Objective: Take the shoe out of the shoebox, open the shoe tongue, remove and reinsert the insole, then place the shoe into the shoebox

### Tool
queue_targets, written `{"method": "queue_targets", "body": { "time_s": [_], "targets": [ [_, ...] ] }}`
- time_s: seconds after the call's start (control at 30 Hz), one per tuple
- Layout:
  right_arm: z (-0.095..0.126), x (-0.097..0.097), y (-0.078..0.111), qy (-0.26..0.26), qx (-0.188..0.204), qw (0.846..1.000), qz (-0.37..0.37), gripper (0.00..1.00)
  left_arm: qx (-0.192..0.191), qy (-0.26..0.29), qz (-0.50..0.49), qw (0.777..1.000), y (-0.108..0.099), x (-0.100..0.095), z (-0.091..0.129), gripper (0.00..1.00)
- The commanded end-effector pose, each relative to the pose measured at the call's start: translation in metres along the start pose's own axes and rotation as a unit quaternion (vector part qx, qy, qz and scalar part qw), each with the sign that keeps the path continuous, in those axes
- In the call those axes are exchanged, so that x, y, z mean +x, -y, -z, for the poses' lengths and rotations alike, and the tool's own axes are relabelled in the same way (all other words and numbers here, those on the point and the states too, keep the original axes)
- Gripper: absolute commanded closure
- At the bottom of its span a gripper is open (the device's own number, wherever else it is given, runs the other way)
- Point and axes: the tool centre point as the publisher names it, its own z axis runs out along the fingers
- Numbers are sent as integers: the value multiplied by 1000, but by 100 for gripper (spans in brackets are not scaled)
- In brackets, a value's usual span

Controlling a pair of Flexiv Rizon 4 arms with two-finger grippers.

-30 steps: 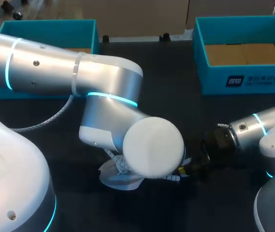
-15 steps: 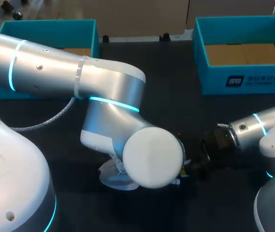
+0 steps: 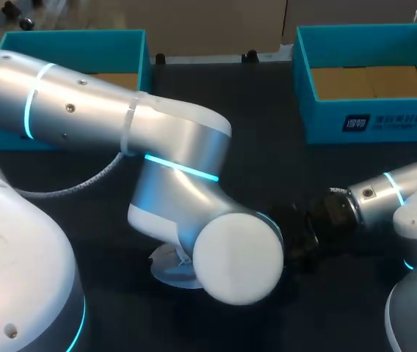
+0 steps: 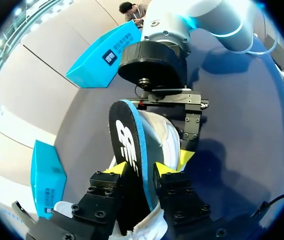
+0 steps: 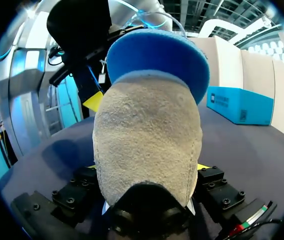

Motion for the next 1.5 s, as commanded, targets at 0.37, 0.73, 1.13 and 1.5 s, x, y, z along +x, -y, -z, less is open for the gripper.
{"method": "queue_targets", "body": {
  "time_s": [0.37, 0.73, 1.13, 1.5],
  "targets": [
    [-1, 1, -1, 1, 1, 1000, 0, 100, -5, 16, 19, 1000, -3, -3, -10, 100],
    [-1, 1, -1, 1, 1, 1000, 0, 100, 6, -32, 39, 999, 8, -11, 4, 100],
    [-1, 1, -1, 1, 1, 1000, 0, 100, 25, -84, 51, 995, 30, -14, 32, 100],
    [-1, 1, -1, 1, 1, 1000, 0, 100, 37, -160, 73, 984, 51, -19, 59, 100]
  ]
}}
